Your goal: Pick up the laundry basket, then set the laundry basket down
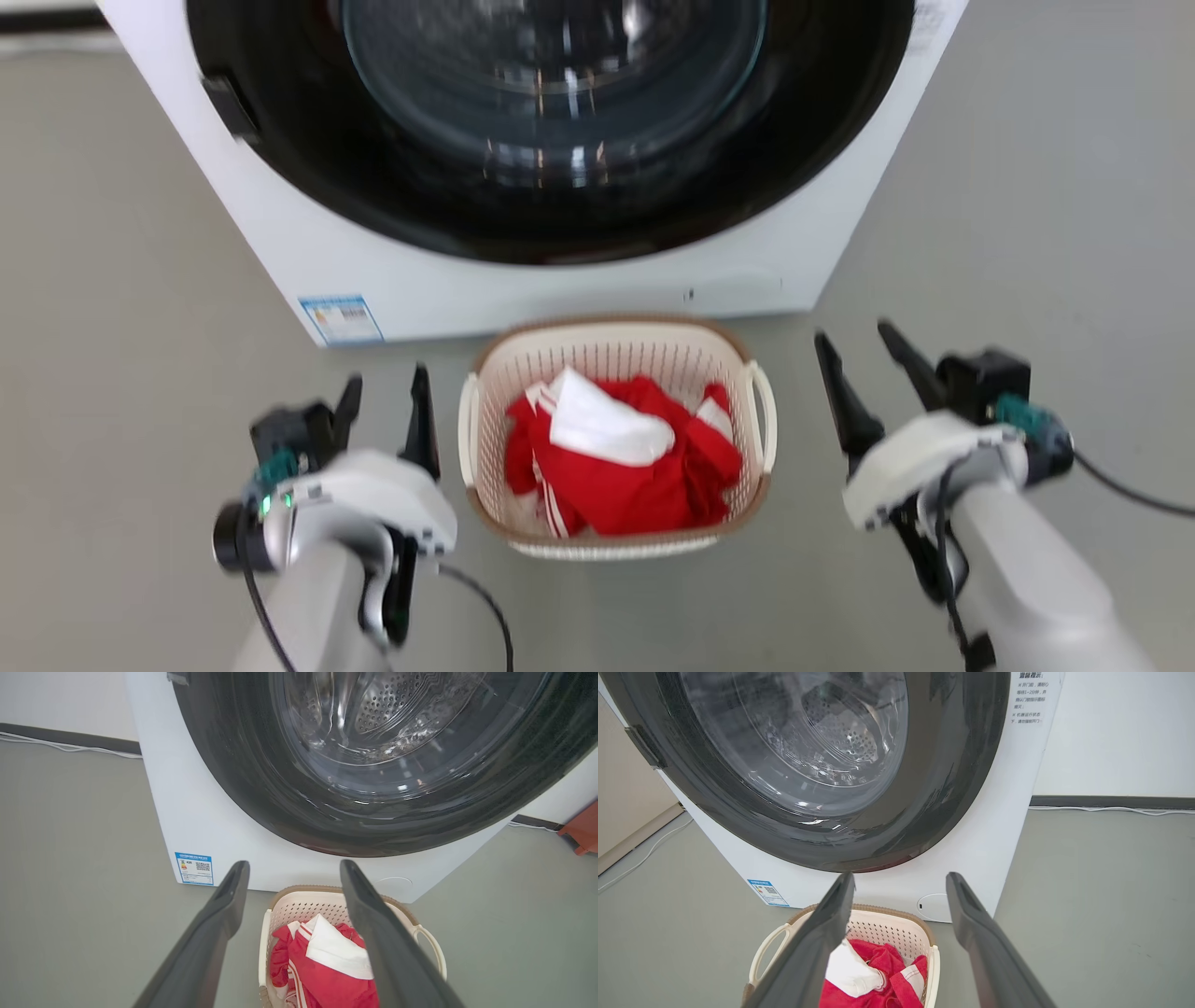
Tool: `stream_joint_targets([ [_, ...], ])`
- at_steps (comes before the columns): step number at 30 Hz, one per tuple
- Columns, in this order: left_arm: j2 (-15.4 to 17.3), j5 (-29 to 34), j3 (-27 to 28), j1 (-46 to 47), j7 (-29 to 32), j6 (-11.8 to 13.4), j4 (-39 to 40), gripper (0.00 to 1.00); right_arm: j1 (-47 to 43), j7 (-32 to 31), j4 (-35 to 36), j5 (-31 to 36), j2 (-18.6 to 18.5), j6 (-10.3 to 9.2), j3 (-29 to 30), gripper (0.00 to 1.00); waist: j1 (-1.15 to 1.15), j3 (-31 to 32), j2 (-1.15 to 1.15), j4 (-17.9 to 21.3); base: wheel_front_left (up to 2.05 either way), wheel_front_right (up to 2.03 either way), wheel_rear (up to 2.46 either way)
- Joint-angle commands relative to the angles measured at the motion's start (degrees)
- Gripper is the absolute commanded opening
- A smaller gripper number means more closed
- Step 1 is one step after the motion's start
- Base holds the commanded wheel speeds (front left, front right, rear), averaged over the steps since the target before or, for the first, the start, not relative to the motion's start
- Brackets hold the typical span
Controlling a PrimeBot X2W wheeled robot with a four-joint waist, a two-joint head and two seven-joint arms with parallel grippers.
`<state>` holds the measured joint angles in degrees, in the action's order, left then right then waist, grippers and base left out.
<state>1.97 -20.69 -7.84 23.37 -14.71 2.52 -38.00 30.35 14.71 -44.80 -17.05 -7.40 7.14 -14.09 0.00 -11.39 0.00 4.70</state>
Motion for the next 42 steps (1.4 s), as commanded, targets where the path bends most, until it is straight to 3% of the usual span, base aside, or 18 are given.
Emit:
stream_joint_targets([
  [1,0.93,0.2,1.43,-0.34,-0.29,0.07,1.64,1.0,-0.78,0.29,1.5,0.67,-0.01,0.35,-0.67,1.0,0.0,3.05,0.0,-0.27,0.0,0.0,0.0],
  [13,0.91,3.1,3.6,-11.09,-0.29,1.19,9.47,1.0,-9.63,0.29,5.57,2.1,-0.72,0.35,2.93,1.0,0.0,9.81,0.0,-0.15,0.0,0.0,0.0],
  [36,0.91,1.26,4.74,-20.22,-0.29,1.98,18.17,1.0,-19.13,0.29,12.05,5.75,-0.57,0.35,9.59,1.0,0.0,13.56,0.0,-0.71,0.0,0.0,0.0],
  [37,0.34,1.7,3.19,-21.63,0.01,1.52,16.58,0.0,-19.83,0.0,10.6,5.43,-0.46,0.0,10.58,0.0,0.0,13.57,0.0,-0.72,0.0,0.0,0.0],
  [42,-0.1,1.45,3.2,-22.75,0.17,1.47,14.29,0.0,-21.25,-0.18,8.75,5.21,0.32,-0.05,10.43,0.0,0.0,13.58,0.0,-0.76,0.0,0.0,0.0],
])
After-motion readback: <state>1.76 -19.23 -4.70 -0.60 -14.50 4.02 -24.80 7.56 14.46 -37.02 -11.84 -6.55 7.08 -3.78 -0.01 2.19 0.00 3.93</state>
